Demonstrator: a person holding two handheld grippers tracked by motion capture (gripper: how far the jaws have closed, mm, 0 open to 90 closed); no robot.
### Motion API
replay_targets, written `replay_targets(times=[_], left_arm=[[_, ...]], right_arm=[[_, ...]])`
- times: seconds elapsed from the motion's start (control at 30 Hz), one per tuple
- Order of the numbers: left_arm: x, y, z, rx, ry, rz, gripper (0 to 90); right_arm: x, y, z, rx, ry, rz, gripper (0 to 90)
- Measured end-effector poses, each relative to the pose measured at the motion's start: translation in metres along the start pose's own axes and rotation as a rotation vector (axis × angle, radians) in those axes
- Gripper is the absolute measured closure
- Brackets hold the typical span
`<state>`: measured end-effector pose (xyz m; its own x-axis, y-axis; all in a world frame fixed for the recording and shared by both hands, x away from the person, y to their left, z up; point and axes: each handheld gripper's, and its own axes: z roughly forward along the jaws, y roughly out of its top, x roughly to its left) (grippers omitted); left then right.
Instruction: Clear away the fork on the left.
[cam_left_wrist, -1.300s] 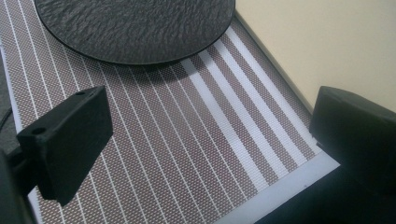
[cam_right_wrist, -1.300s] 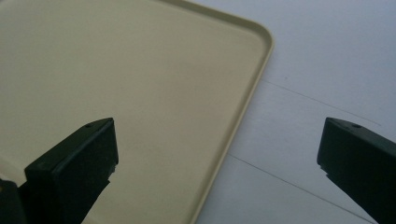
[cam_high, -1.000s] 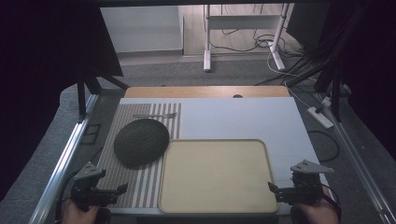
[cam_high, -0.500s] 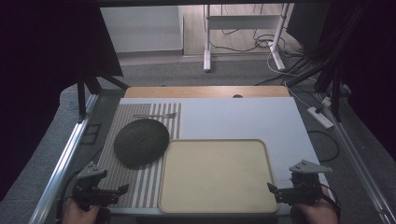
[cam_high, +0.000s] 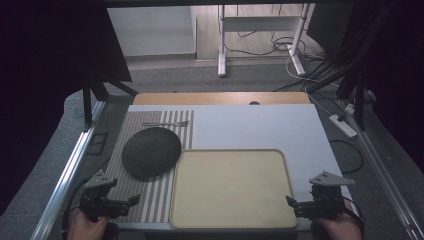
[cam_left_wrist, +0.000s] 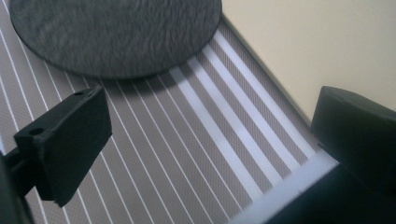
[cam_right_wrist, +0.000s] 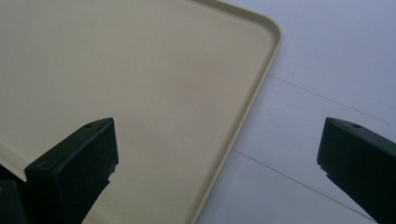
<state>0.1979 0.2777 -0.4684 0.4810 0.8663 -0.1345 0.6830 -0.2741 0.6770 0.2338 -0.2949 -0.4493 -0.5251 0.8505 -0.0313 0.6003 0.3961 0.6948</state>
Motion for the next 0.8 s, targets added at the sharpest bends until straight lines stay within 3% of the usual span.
replay_targets(times=[0.27,0.43,0.8], left_arm=[[0.007,0.009,0.013,0.001,-0.041,0.009,0.0],[0.017,0.013,0.018,-0.026,-0.075,0.009,0.0],[0.036,0.034,0.039,-0.063,-0.086,0.024,0.0]], right_arm=[[0.0,0.0,0.001,0.001,0.005,-0.002,0.0],[0.0,0.0,0.001,0.003,0.007,-0.005,0.0],[0.0,0.001,0.002,0.007,0.008,-0.011,0.0]])
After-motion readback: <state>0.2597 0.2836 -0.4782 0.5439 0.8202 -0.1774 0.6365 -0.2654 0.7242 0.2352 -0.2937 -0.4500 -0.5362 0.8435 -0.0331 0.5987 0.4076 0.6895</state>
